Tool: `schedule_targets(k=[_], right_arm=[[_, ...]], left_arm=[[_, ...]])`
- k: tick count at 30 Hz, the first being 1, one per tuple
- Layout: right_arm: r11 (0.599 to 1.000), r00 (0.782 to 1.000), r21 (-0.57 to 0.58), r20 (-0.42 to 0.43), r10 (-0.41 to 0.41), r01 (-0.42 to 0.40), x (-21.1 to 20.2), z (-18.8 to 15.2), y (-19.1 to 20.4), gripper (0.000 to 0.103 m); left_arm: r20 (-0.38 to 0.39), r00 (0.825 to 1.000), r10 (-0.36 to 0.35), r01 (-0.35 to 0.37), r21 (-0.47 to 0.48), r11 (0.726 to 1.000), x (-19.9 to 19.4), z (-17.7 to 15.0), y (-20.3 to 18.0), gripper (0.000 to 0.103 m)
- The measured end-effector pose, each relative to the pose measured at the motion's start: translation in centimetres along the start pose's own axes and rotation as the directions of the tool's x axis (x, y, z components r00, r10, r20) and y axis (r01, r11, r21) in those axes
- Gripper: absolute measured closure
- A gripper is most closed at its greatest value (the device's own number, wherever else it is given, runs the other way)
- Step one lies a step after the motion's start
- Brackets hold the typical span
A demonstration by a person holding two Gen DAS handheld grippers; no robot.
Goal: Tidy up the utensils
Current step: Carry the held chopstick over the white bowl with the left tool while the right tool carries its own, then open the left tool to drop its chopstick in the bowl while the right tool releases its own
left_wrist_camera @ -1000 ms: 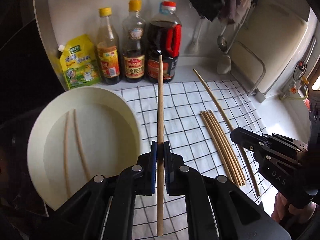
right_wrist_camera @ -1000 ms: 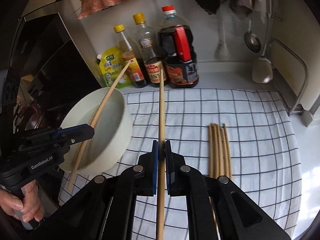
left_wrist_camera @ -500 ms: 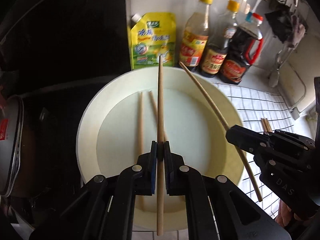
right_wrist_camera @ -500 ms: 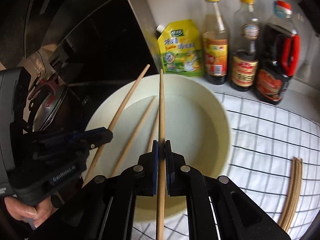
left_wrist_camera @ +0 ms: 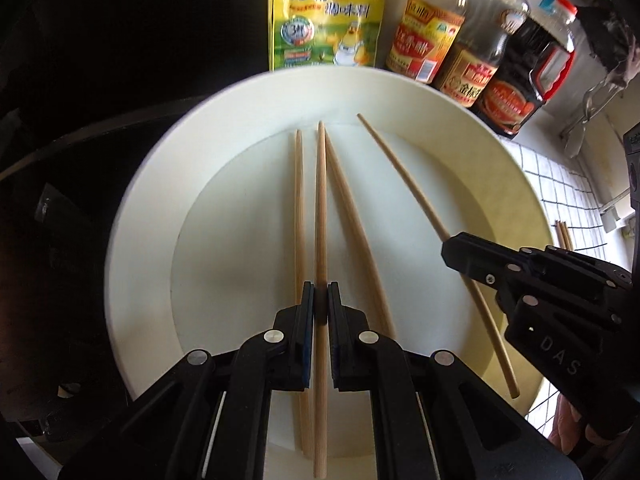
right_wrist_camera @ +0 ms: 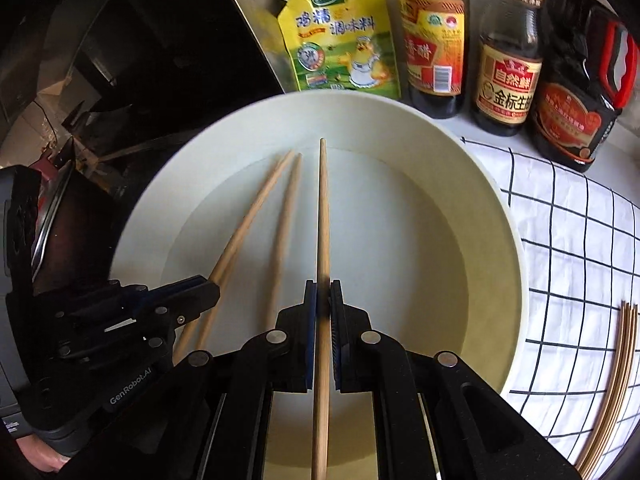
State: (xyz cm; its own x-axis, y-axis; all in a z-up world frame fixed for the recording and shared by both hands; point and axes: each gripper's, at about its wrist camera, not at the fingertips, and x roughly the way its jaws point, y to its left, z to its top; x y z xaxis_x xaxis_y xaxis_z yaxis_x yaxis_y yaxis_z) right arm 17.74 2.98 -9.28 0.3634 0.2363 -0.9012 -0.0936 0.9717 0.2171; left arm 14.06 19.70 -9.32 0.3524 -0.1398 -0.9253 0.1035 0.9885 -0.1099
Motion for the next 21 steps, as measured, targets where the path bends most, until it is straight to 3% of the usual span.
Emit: schedule_targets(k=[2,3,5,6,7,10,13,21], right_arm=[[1.000,1.000,0.001,-0.017,-0.005,0.005,0.3,-0.1,-0.2,0.096],[1.000,1.000,0.004,-0.024,-0.008,0.008,0.4,-0.1,-0.3,0.092],[1.000,1.000,0.008,-0.010,-0.009,0.009,-0.1,-0.2,-0.4,0.087],[1.000,1.000,0.004,0.006,-0.011,0.011,-0.6,-0.3,-0.4,0.087],[1.000,1.000,-0.002,0.019,-0.015,0.015,-1.0,-0.3,-0.4,0.085],[1.000,0.999,-0.005,0.044,-0.030,0.031,-2.0,-0.5,-0.6,0.074],[1.000,0.999,0.009,0.042,-0.024,0.023,-2.6,-0.9,-0.9,0.073],[1.000,0.998,0.005,0.061,-0.028,0.028,-4.7,-2.1,-0.8,0.069]], left_arm=[[-0.006,1.000,0.000,0.000,-0.002,1.000,0.2,0.0,0.1,0.095],[-0.005,1.000,-0.001,0.001,-0.006,1.000,0.2,-0.1,0.1,0.088],[0.007,1.000,-0.008,0.008,-0.020,1.000,-0.2,-0.1,0.3,0.064],[0.023,1.000,-0.005,0.006,-0.027,1.000,-0.5,-0.1,0.5,0.046],[0.043,0.999,-0.003,0.004,-0.034,0.999,-0.9,-0.1,0.6,0.042],[0.062,0.998,0.005,-0.002,-0.047,0.999,-1.8,-0.1,1.0,0.042],[0.083,0.996,0.024,-0.019,-0.061,0.998,-2.5,-0.1,1.3,0.031],[0.101,0.994,0.035,-0.029,-0.057,0.998,-3.8,-0.8,0.9,0.030]])
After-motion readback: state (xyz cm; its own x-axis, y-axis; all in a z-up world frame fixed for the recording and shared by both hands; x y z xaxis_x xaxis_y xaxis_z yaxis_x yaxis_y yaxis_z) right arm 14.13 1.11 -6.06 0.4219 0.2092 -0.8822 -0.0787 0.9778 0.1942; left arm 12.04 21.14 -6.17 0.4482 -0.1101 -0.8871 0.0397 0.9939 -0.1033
